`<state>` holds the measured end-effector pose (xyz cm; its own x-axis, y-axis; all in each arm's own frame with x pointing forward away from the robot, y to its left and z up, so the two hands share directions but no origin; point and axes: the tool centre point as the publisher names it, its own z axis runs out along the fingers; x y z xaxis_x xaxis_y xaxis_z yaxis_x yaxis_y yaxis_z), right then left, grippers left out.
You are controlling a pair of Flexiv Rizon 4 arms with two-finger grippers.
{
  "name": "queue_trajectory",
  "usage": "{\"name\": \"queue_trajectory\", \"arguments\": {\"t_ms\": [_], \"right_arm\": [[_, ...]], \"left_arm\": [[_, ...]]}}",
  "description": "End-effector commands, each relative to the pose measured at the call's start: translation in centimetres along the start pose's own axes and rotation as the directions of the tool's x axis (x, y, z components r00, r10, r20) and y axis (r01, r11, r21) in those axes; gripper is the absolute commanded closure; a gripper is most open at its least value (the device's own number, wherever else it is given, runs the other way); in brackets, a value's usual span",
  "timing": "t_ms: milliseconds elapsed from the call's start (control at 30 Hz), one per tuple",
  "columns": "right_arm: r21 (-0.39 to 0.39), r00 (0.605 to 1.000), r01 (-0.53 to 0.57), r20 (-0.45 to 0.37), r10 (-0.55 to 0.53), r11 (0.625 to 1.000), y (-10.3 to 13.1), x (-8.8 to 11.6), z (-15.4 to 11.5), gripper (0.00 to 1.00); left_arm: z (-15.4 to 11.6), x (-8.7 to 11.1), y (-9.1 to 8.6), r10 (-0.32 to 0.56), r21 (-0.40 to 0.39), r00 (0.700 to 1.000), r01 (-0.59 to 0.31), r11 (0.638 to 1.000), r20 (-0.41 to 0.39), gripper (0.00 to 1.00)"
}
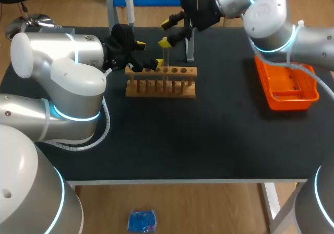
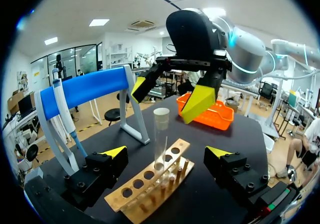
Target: Invert the test tube, pick up the pipette, mount the tip to pipette, aspirate from beaker and dispense into the tube, eject the tip, return the pipette, and cap with the stopper.
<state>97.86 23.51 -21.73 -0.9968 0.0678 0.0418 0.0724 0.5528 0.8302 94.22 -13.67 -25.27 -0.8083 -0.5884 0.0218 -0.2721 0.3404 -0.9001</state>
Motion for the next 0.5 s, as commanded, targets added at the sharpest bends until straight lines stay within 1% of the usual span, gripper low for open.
{"name": "queue_trajectory", "arguments": {"t_ms": [33, 267, 333, 500], "right_arm": [[-0.025, 1.000, 0.001, -0.026, -0.002, 1.000, 0.1, 0.1, -1.0, 0.00], [-0.103, 0.994, -0.021, -0.109, 0.009, 0.995, 1.0, 0.4, -1.8, 0.00], [-0.138, 0.989, -0.025, -0.146, 0.004, 0.990, 1.2, 0.5, -2.1, 0.00], [-0.194, 0.980, -0.018, -0.196, -0.021, 0.981, 1.4, 0.7, -2.3, 0.00]], "left_arm": [[0.1, 0.0, 0.0, 0.000, 0.000, 1.000, 0.000, 1.000, 0.002, 0.00], [0.1, 0.0, 0.0, 0.000, 0.000, 1.000, 0.000, 1.000, 0.002, 0.00], [0.1, 0.0, 0.0, 0.000, 0.000, 1.000, 0.000, 1.000, 0.002, 0.00], [0.1, 0.0, 0.0, 0.000, 0.000, 1.000, 0.000, 1.000, 0.002, 0.00]]}}
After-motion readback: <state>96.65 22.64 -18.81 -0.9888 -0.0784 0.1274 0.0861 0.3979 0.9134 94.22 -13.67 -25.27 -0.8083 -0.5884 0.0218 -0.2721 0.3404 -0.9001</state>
